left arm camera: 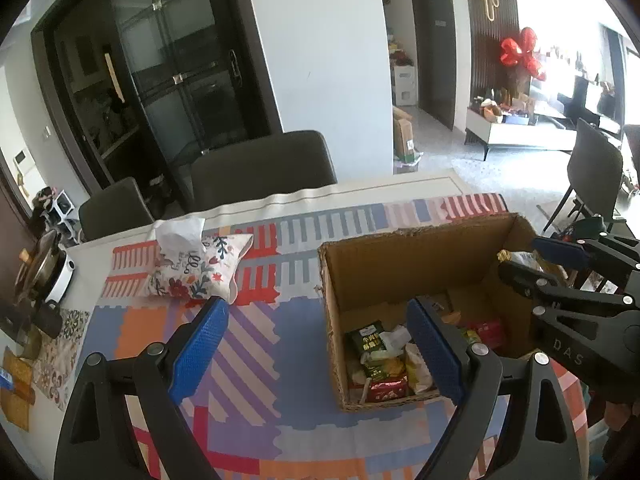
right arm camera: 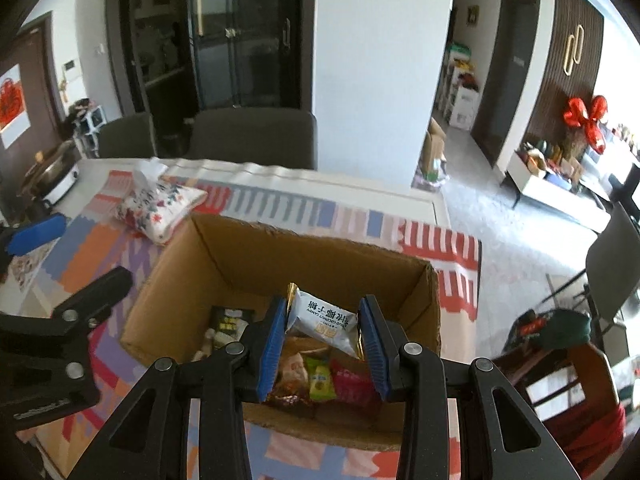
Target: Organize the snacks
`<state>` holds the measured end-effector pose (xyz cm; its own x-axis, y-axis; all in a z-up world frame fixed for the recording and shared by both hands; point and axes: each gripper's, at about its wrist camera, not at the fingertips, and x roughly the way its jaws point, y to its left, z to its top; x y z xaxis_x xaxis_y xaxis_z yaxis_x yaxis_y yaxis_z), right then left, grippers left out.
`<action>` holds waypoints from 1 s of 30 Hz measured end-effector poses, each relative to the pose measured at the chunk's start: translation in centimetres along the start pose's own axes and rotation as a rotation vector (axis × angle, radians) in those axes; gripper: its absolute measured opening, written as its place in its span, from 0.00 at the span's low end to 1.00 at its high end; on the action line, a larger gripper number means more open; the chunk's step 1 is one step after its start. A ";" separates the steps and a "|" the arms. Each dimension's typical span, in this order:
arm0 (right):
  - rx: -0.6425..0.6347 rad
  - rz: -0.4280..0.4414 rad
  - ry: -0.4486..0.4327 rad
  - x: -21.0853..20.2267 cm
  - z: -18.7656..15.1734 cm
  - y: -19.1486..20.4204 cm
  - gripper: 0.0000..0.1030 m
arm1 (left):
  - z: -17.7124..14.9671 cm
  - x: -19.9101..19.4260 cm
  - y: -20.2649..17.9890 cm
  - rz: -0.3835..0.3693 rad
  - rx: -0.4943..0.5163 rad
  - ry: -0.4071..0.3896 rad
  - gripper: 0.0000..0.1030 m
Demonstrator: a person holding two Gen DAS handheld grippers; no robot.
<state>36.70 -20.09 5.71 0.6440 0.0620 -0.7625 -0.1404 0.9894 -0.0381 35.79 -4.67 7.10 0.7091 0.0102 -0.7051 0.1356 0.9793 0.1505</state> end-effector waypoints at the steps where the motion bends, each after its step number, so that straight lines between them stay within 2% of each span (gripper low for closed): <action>1: 0.002 -0.002 0.015 0.3 0.1 -0.2 0.44 | -0.1 0.1 0.0 -0.001 -0.001 0.004 0.88; 4: 0.018 -0.003 0.050 0.9 -0.3 -0.5 0.57 | -0.4 0.1 0.0 -0.005 -0.006 0.014 0.88; 6: 0.023 -0.005 0.061 1.2 -0.6 -0.6 0.58 | -0.5 0.1 -0.1 -0.004 -0.002 0.017 0.88; 8: 0.030 -0.009 0.079 1.3 -0.9 -0.7 0.65 | -0.7 -0.1 -0.1 -0.001 -0.002 0.018 0.88; 12: 0.038 -0.026 0.073 1.0 -1.6 -0.8 0.71 | -1.2 -0.9 -0.1 0.003 -0.010 0.008 0.89; 18: 0.060 -0.065 -0.014 -2.3 -3.5 -1.0 0.80 | -2.8 -3.5 0.1 -0.002 -0.025 -0.049 0.95; 22: 0.066 -0.087 -0.097 -5.5 -5.3 -0.6 0.82 | -4.5 -5.9 0.0 0.008 -0.028 -0.108 1.00; 30: 0.066 -0.108 -0.256 -11.8 -10.0 0.3 0.83 | -8.2 -11.2 -0.9 0.015 -0.019 -0.220 1.00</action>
<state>21.59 -21.80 8.23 0.8225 -0.0215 -0.5684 -0.0164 0.9980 -0.0615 22.07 -3.95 9.13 0.8452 -0.0180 -0.5342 0.1128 0.9829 0.1454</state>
